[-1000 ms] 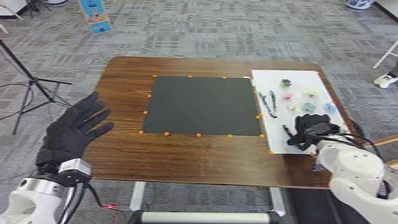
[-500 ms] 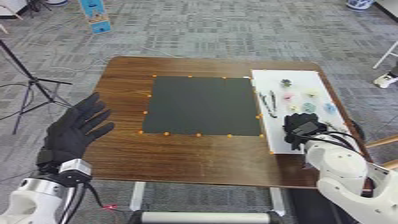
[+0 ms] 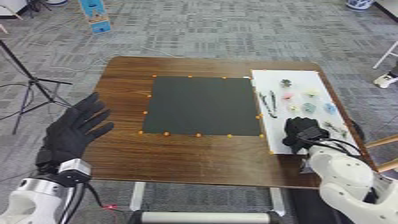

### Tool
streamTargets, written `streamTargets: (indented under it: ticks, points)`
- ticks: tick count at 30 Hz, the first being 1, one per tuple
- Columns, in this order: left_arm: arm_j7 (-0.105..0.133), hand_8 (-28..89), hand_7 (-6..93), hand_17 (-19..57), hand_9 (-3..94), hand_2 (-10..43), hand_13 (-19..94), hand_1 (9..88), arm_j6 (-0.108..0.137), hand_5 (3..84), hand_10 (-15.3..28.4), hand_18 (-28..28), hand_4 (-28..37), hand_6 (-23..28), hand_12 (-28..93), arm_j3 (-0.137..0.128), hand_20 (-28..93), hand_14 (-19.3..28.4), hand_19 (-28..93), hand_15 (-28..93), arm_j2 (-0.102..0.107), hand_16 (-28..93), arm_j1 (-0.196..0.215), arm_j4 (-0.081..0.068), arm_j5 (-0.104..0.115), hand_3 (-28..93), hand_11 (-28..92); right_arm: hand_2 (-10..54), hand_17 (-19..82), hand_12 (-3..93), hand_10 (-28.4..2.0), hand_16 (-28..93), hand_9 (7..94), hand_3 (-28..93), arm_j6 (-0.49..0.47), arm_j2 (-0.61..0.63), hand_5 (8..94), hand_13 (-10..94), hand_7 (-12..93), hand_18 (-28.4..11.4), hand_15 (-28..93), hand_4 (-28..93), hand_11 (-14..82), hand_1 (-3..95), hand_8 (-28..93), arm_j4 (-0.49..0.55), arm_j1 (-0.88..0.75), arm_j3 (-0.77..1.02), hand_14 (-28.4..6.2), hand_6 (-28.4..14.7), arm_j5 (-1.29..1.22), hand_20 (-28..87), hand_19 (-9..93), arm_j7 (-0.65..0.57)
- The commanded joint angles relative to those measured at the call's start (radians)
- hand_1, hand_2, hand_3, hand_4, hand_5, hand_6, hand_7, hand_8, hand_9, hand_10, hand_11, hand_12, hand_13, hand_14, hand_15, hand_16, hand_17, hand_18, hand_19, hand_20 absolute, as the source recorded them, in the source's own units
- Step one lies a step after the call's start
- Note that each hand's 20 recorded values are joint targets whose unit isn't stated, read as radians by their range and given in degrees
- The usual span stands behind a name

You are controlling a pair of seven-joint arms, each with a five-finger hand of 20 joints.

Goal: Arrange flowers

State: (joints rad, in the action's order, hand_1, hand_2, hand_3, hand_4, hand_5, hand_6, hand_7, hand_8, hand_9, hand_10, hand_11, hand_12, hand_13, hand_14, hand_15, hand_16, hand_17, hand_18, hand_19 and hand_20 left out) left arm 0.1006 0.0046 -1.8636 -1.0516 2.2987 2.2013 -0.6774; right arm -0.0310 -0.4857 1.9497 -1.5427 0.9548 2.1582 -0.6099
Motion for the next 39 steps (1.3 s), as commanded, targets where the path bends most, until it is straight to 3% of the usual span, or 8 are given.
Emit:
streamTargets:
  ticks: [1,8,18,30,35,38,39]
  points:
    - [0.017,-10,17.8,-7.4,23.9,-9.2,20,24.6,0.017,26.8,10.8,25.4,-28.3,2.2,15,-0.034,-1,13.6,45,18,-0.004,2,0.024,0.016,-0.001,69,18,-9.5,34,53.4,-9.2,41,79.9,84,0.065,-0.016,69.5,69,58,-22.8,84,-6,60.7,37.6,33,0.069,0.02,0.066,-11.2,0.0,-0.074,51,89,0.017]
    - [0.018,-10,17.7,-7.4,24.0,-9.3,20,24.6,0.014,26.8,10.9,25.3,-28.3,2.3,15,-0.051,-1,13.5,45,18,-0.003,2,0.031,0.022,-0.002,69,18,-9.5,34,53.0,-9.3,41,79.9,84,0.121,-0.075,69.7,69,58,-22.8,84,-5,61.2,37.5,33,0.063,0.139,0.009,-11.2,-0.2,-0.09,51,89,0.02]
    - [0.025,-10,17.7,-7.4,24.0,-9.2,20,24.7,0.021,27.0,10.9,25.4,-28.3,2.3,15,-0.081,-1,13.5,45,18,-0.005,2,0.05,0.036,-0.005,69,18,-9.5,34,53.0,-9.2,42,79.9,84,0.118,-0.23,69.5,70,58,-22.9,84,-4,61.3,37.6,34,-0.051,0.486,-0.309,-11.2,-0.3,-0.097,51,89,0.094]
    - [0.08,-10,17.4,-7.4,24.0,-9.5,20,23.2,0.012,26.8,10.8,25.9,-28.3,2.2,15,-0.136,-1,13.6,45,18,-0.002,2,0.067,0.039,0.002,68,17,-9.5,34,53.2,-9.0,42,79.8,84,0.183,-0.426,69.6,70,58,-22.8,84,-5,61.1,37.8,33,-0.181,0.731,-0.597,-11.1,-0.5,-0.132,51,89,0.131]
    - [0.089,-9,17.1,-7.4,24.0,-9.5,21,23.0,-0.014,26.9,10.8,26.2,-28.3,2.2,15,-0.151,-1,13.8,45,17,0.006,2,0.056,0.034,0.022,69,17,-9.5,34,53.3,-9.1,42,79.8,84,0.232,-0.485,69.6,69,58,-22.7,84,-5,61.1,37.9,33,-0.237,0.783,-0.695,-11.3,-0.7,-0.134,52,89,0.146]
    - [0.11,-9,17.1,-7.4,23.9,-9.5,21,23.0,-0.01,26.9,10.8,27.0,-28.3,2.2,15,-0.157,-1,13.9,45,17,0.012,2,0.05,0.031,0.046,69,17,-9.5,34,53.4,-9.3,42,79.5,84,0.271,-0.531,69.6,69,58,-22.6,84,-6,60.9,38.0,33,-0.293,0.813,-0.75,-11.3,-0.8,-0.132,52,89,0.171]
    - [0.113,-9,17.1,-7.4,23.9,-9.5,21,23.0,-0.022,26.9,10.8,27.2,-28.3,2.3,15,-0.168,-1,14.0,45,17,0.006,2,0.059,0.034,0.044,68,17,-9.5,33,53.4,-9.3,42,79.4,84,0.286,-0.535,69.5,69,58,-22.6,84,-6,60.8,38.0,33,-0.291,0.825,-0.779,-11.3,-0.8,-0.129,52,89,0.158]
